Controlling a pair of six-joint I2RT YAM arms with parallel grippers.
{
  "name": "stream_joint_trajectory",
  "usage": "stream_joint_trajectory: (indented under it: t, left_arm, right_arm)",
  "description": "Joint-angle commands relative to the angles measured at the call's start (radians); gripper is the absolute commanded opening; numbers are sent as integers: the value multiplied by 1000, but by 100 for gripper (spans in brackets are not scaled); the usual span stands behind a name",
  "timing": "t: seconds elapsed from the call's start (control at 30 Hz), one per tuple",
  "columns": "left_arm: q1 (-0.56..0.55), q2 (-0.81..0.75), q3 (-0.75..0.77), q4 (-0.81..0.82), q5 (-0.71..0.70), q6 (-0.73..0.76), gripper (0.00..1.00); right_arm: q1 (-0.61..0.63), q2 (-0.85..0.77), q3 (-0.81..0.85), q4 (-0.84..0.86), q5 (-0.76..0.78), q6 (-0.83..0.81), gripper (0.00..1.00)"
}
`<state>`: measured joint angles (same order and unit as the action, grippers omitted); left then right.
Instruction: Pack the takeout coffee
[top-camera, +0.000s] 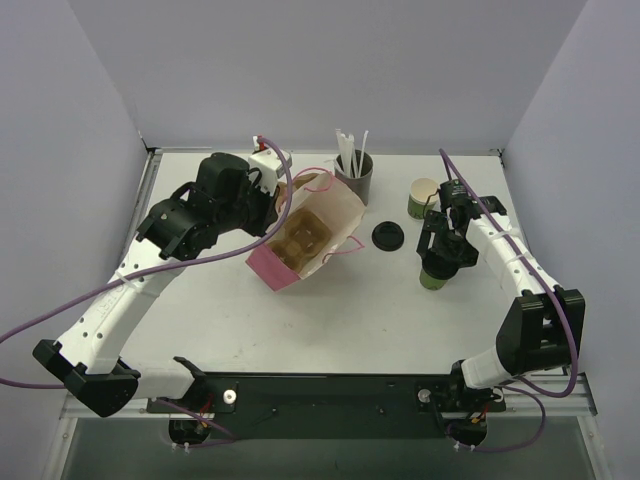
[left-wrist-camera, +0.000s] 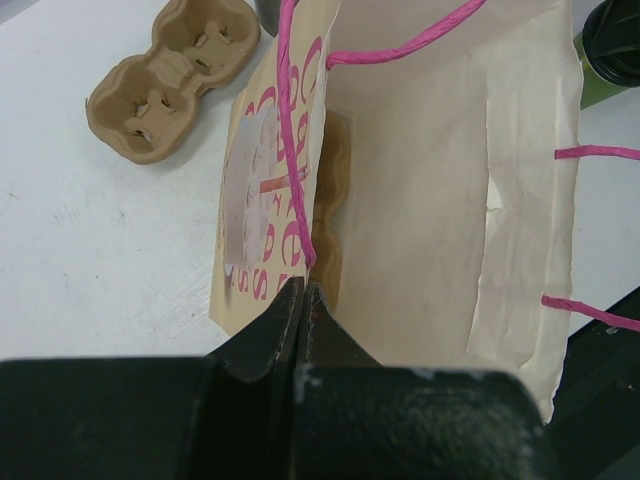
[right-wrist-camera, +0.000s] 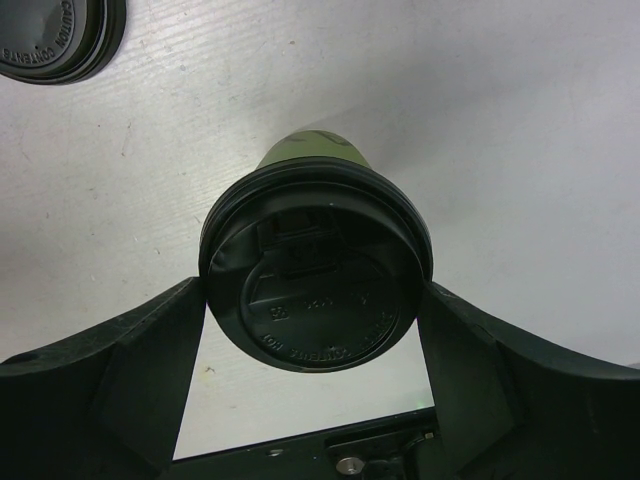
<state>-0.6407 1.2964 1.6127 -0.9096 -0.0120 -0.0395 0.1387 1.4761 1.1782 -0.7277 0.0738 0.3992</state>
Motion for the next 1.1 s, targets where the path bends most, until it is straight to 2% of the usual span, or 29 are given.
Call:
stream_joint_trajectory:
  t: [0.0, 0.13, 0.43, 0.53, 0.67, 0.9, 1.07]
  left_arm:
    - [-5, -28, 4, 44, -6, 13, 0]
    - [-4, -28, 4, 46, -3, 12, 0]
    - [-4, -29, 0, 46, -5, 12, 0]
    - [-4, -31, 0, 46, -6, 12, 0]
    - [-5, -29, 0, 46, -3, 12, 0]
    - [-5, -28, 1, 48, -3, 10, 0]
    - [-4, -26, 4, 46, 1, 10, 0]
  right_arm:
    - [-5, -7, -25, -62, 30, 10, 69]
    - [-5, -13, -31, -59, 30, 15, 64]
    - [-5, -13, -38, -55, 21, 13, 63]
    - [-5, -8, -45, -49, 12, 15, 56]
    - [-7, -11, -35, -49, -2, 17, 56]
    - [-1, 0, -20, -75, -20, 6, 80]
    - [1, -26, -6, -76, 0, 3, 88]
